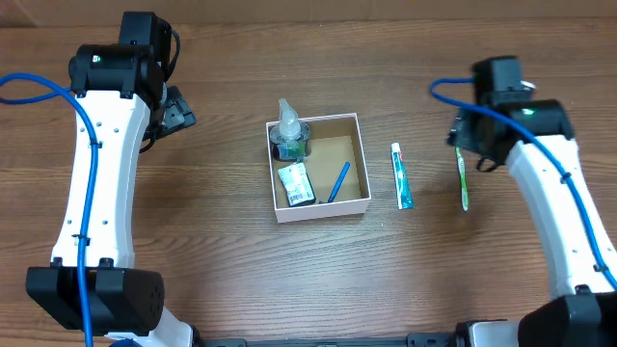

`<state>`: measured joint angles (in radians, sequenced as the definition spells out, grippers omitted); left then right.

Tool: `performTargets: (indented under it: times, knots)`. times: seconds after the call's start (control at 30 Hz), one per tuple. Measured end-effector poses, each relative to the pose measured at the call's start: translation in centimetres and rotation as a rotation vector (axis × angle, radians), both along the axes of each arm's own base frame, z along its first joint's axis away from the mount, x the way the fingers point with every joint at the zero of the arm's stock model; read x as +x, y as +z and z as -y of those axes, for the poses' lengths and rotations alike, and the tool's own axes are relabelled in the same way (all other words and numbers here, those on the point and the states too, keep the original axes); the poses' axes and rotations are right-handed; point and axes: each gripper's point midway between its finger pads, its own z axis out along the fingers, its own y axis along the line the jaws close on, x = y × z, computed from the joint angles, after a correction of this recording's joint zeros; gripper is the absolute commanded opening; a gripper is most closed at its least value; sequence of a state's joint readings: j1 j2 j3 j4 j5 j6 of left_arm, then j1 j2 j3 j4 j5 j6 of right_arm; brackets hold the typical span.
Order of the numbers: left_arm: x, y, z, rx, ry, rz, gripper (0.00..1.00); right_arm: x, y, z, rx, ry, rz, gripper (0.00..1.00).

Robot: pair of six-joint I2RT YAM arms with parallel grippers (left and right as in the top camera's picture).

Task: Pack container
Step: 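Move right gripper back over the green toothbrush and grasp it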

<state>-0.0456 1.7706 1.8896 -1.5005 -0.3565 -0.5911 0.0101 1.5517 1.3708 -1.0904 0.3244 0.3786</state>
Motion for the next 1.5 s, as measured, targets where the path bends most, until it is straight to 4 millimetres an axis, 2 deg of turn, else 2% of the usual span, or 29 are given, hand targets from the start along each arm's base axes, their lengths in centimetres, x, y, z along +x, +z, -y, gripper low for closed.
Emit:
performTargets:
  times: [0.1, 0.17, 0.47, 0.63, 0.73, 0.87, 1.07, 1.23, 1.27, 1.33, 1.37, 1.5]
  knots:
    - [0.0, 0.0, 0.0, 0.000, 0.000, 0.000, 1.00, 0.1, -2.4, 1.7, 0.064, -0.013, 0.007, 0.88]
    - [0.0, 0.0, 0.0, 0.000, 0.000, 0.000, 1.00, 0.3, -3.8, 2.1, 0.104, 0.000, 0.022, 0.88]
    - [0.0, 0.0, 0.0, 0.000, 0.000, 0.000, 1.00, 1.6, -9.9, 0.8, 0.123, 0.141, 0.123, 0.92]
    - [0.0, 0.0, 0.0, 0.000, 0.000, 0.000, 1.00, 0.3, -13.4, 0.5, 0.098, 0.203, 0.140, 0.92]
    - [0.0, 0.0, 0.0, 0.000, 0.000, 0.000, 1.00, -0.8, -15.1, 0.4, 0.088, 0.223, 0.141, 0.84]
    - [0.0, 0.0, 0.0, 0.000, 0.000, 0.000, 1.00, -1.6, -16.0, 0.3, 0.084, 0.235, 0.126, 0.58]
    - [0.0, 0.0, 0.0, 0.000, 0.000, 0.000, 1.00, -1.5, -15.9, 0.3, 0.079, 0.241, 0.130, 0.48]
    - [0.0, 0.0, 0.0, 0.000, 0.000, 0.000, 1.00, -1.5, -15.9, 0.3, 0.081, 0.243, 0.131, 0.48]
    - [0.0, 0.0, 0.0, 0.000, 0.000, 0.000, 1.00, -1.4, -15.9, 0.2, 0.082, 0.244, 0.131, 0.52]
    - [0.0, 0.0, 0.0, 0.000, 0.000, 0.000, 1.00, -1.4, -15.9, 0.2, 0.086, 0.246, 0.132, 0.73]
    - [0.0, 0.0, 0.0, 0.000, 0.000, 0.000, 1.00, -1.4, -16.0, 0.1, 0.087, 0.248, 0.132, 0.76]
    - [0.0, 0.0, 0.0, 0.000, 0.000, 0.000, 1.00, -1.4, -16.0, 0.1, 0.088, 0.251, 0.132, 0.76]
